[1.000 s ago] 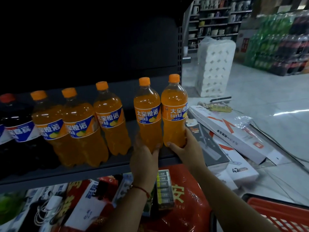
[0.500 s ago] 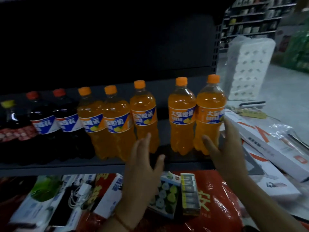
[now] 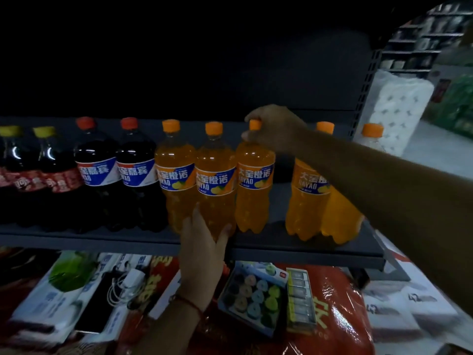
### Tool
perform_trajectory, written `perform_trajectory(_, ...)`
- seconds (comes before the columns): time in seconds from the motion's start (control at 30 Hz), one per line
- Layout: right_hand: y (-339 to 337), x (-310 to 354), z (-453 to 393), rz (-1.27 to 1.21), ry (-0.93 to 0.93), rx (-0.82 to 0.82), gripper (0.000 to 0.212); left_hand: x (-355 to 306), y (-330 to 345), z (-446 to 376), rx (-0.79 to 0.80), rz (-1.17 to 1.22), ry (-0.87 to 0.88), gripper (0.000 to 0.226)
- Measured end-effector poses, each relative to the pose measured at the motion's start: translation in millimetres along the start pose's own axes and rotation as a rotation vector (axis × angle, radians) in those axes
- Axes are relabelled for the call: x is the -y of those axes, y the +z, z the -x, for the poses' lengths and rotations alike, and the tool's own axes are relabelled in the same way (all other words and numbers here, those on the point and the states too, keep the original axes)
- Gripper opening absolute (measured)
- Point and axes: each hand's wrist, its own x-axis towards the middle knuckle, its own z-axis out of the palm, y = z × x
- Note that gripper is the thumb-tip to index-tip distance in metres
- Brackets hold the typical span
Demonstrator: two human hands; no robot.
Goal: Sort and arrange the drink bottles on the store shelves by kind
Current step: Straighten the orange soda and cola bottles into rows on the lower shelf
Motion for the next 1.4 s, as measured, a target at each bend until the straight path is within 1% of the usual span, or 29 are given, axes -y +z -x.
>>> perform_trajectory(0.1,-8.7,-4.3,2.4,0.044,0.001,0.007,0.053,-1.1,4.8,-2.2,-0.011,-0.012,-0.006,0.081)
perform_trajectory(0.37,-20.4,-11.5,25.0,0.099,0.045,0.013,0.059,-5.1,8.0,-1.5,0.041,0.011,0.031,0.078)
perform_trajectory(0.5,-18.0,-13.9,29.1,0.067,0.060,-0.013,0.060,-12.7,10.7,-2.9,0.085,0.021,0.030,0.079)
perform_trajectory(0.7,-8.2,-17.5,33.2,0.036,0.077,-0.063,0.060,-16.4,12.9,-2.4,0.111,0.046,0.011,0.081)
perform_trajectory(0.77,-6.2,-15.6,35.4,0.033,0.083,-0.073,0.060,-16.0,10.3,-3.4,0.147,0.033,0.009,0.083)
perform_trajectory(0.83,-4.5,-14.5,38.7,0.064,0.103,-0.079,0.061,-14.4,1.5,-2.3,0.231,0.014,0.020,0.086)
perform_trajectory(0.9,-1.5,-10.6,43.2,0.114,0.111,-0.096,0.061,-7.1,-18.3,3.3,0.309,0.012,0.046,0.083)
perform_trajectory(0.97,5.2,1.4,47.7,0.185,0.064,-0.189,0.059,8.2,-48.8,6.8,0.324,-0.004,0.107,0.076)
perform_trajectory(1.0,10.3,12.3,48.2,0.217,0.002,-0.248,0.058,18.0,-67.1,5.4,0.294,-0.041,0.167,0.073)
perform_trajectory(1.03,16.0,26.6,47.0,0.240,-0.078,-0.283,0.057,28.4,-85.3,0.0,0.231,-0.115,0.239,0.070)
perform_trajectory(1.07,22.8,42.6,43.3,0.249,-0.158,-0.279,0.058,40.1,-102.8,-8.6,0.139,-0.210,0.314,0.069)
perform_trajectory(1.13,37.5,75.3,31.5,0.199,-0.268,-0.196,0.066,58.1,-132.0,-35.4,-0.050,-0.366,0.424,0.074)
perform_trajectory(1.2,47.6,103.5,14.4,0.049,-0.256,-0.089,0.075,65.6,-154.9,-69.8,-0.149,-0.479,0.517,0.082)
perform_trajectory(1.23,50.4,113.3,4.1,-0.018,-0.202,-0.039,0.078,66.7,-163.9,-87.9,-0.168,-0.527,0.558,0.087)
perform_trajectory(1.3,53.5,125.5,-15.3,-0.007,-0.087,0.013,0.077,64.6,-176.6,-122.0,-0.145,-0.610,0.627,0.098)
perform_trajectory(1.33,54.8,128.4,-22.6,0.027,-0.052,0.022,0.070,63.6,-180.5,-136.5,-0.102,-0.654,0.656,0.102)
perform_trajectory(1.4,56.2,131.4,-29.0,0.042,-0.035,0.021,0.043,64.3,-182.9,-159.8,0.010,-0.729,0.692,0.107)
